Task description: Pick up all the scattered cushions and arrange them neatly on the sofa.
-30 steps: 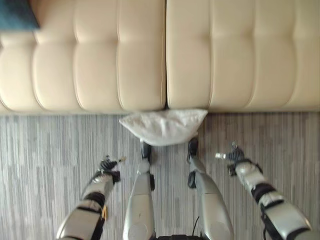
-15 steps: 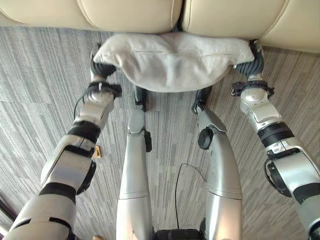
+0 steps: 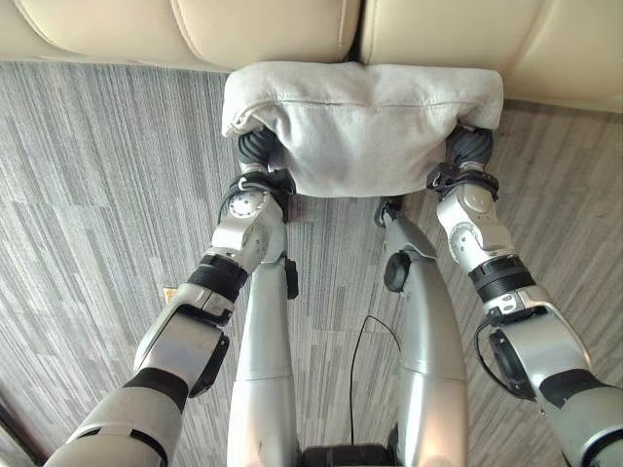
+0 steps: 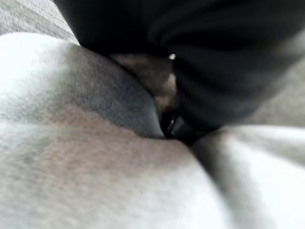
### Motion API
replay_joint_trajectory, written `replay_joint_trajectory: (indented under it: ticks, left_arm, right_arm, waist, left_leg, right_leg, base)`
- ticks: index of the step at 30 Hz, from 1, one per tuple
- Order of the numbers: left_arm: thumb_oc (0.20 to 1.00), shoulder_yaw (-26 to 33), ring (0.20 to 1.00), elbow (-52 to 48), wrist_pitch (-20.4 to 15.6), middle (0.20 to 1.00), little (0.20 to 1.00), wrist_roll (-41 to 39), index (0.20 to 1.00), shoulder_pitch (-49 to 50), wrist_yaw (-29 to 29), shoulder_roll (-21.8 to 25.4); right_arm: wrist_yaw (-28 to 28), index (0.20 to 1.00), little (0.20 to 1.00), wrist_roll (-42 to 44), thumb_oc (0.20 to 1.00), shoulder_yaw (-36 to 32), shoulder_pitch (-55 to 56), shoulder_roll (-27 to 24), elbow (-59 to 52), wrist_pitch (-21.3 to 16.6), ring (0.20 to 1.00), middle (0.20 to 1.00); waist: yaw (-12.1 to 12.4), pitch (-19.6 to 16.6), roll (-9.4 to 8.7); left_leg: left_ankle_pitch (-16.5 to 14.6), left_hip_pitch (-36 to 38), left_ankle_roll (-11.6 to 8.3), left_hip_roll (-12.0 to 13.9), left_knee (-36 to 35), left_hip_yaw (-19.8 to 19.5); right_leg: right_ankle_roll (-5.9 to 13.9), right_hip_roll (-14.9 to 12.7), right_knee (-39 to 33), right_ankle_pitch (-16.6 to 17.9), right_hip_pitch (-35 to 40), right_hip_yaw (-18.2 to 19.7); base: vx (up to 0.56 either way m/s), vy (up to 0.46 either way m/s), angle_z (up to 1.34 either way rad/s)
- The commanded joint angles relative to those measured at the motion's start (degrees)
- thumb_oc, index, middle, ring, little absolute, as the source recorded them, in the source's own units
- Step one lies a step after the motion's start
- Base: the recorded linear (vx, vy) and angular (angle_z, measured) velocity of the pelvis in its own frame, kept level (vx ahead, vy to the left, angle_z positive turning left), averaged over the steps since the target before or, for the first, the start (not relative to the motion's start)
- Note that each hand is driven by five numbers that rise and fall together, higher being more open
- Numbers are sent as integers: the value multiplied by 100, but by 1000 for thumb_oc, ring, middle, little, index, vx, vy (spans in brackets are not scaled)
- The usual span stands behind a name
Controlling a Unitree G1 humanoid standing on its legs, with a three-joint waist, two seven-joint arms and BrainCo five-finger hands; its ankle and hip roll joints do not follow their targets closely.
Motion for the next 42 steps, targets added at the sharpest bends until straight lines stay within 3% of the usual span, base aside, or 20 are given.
replay_joint_trajectory:
  ticks: [1, 5, 6, 10, 12, 20, 26, 31, 34, 37, 42]
  left_arm:
    - [200, -557, 200, -727, -448, 200, 200, 268, 200, -996, -980, -724]
    - [200, -524, 200, -1216, -448, 200, 200, 455, 200, 12, -1082, -628]
    - [200, -466, 200, -1336, -463, 200, 200, 482, 200, 257, -1033, -623]
    - [200, -450, 200, -1544, -457, 200, 200, 488, 200, 908, -1041, -597]
    - [200, -365, 200, -1793, -417, 200, 200, 441, 200, 1604, -1173, -527]
    - [200, -179, 200, -1928, -169, 200, 200, 623, 200, 2814, -1214, -228]
    - [200, -23, 200, -1906, 29, 200, 200, 849, 200, 3234, -1121, -136]
    - [200, 103, 200, -1766, 232, 200, 200, 1098, 200, 3545, -1101, -52]
    - [200, 145, 200, -1753, 298, 200, 200, 1113, 200, 3592, -1107, -39]
    - [200, 235, 200, -1752, 283, 200, 200, 1085, 200, 3618, -1030, -51]
    - [200, 234, 200, -1753, 283, 200, 200, 1067, 200, 3544, -997, -150]
  right_arm:
    - [906, 200, 200, -188, 200, 729, -1078, 468, -648, -247, 200, 200]
    - [1195, 200, 200, -485, 200, 847, 180, 401, -1183, -65, 200, 200]
    - [1248, 200, 200, -451, 200, 807, 477, 436, -1354, -74, 200, 200]
    - [1322, 200, 200, -546, 200, 750, 1133, 370, -1580, 20, 200, 200]
    - [1434, 200, 200, -738, 200, 695, 1702, 324, -1794, 181, 200, 200]
    - [1600, 200, 200, -1194, 200, 583, 2510, 64, -2015, 575, 200, 200]
    - [1576, 200, 200, -1446, 200, 576, 2725, 12, -1976, 785, 200, 200]
    - [1596, 200, 200, -1586, 200, 536, 2900, 29, -1999, 981, 200, 200]
    - [1604, 200, 200, -1655, 200, 507, 2965, 84, -2006, 1016, 200, 200]
    - [1578, 200, 200, -1674, 200, 596, 2933, 214, -1967, 1020, 200, 200]
    - [1535, 200, 200, -1698, 200, 642, 2886, 174, -1948, 1073, 200, 200]
  waist:
    - [83, 212, 129]
    - [71, 83, 59]
    - [76, 24, 37]
    - [88, -58, 18]
    - [102, -248, 21]
    - [91, -843, 57]
    - [151, -1050, 41]
    - [197, -1174, -76]
    - [211, -1161, -95]
    - [244, -986, -47]
    - [109, -907, -22]
  left_leg:
    - [-1065, 40, -30, -59, 425, -85]
    - [-890, 1702, -46, -36, -435, -94]
    - [-683, 2067, -39, -42, -674, -88]
    - [-639, 3277, -46, 4, -1087, -64]
    - [-600, 4249, -61, 43, -1487, 5]
    - [-584, 5676, -63, 122, -2183, 179]
    - [-750, 6200, 17, 104, -2267, 238]
    - [-931, 6432, 166, 36, -2230, 311]
    - [-1015, 6454, 252, -17, -2191, 325]
    - [-1083, 6557, 360, 24, -2127, 487]
    - [-1151, 6900, 326, -28, -2285, 549]
  right_leg:
    - [413, 204, 273, -967, 264, 178]
    - [428, 203, -597, -723, 1765, 98]
    - [405, 173, -842, -542, 2133, 53]
    - [420, 121, -1330, -486, 3384, 6]
    - [485, 99, -1811, -398, 4427, -61]
    - [654, 120, -2557, -215, 5862, -29]
    - [702, 120, -2669, -265, 6357, 43]
    - [788, 47, -2661, -234, 6594, 90]
    - [839, 7, -2408, -246, 6483, 141]
    - [923, 109, -1480, -98, 5892, 169]
    - [788, 427, -2166, -40, 5361, -192]
  base:
    - [-64, 4, 3]
    - [-69, 19, -3]
    - [-51, 34, -18]
    - [77, 20, 0]
    - [213, 45, 10]
    - [190, 51, -7]
    - [115, 67, -6]
    - [96, 104, -8]
    - [21, 94, -7]
    - [17, 80, -27]
    - [140, -13, -35]
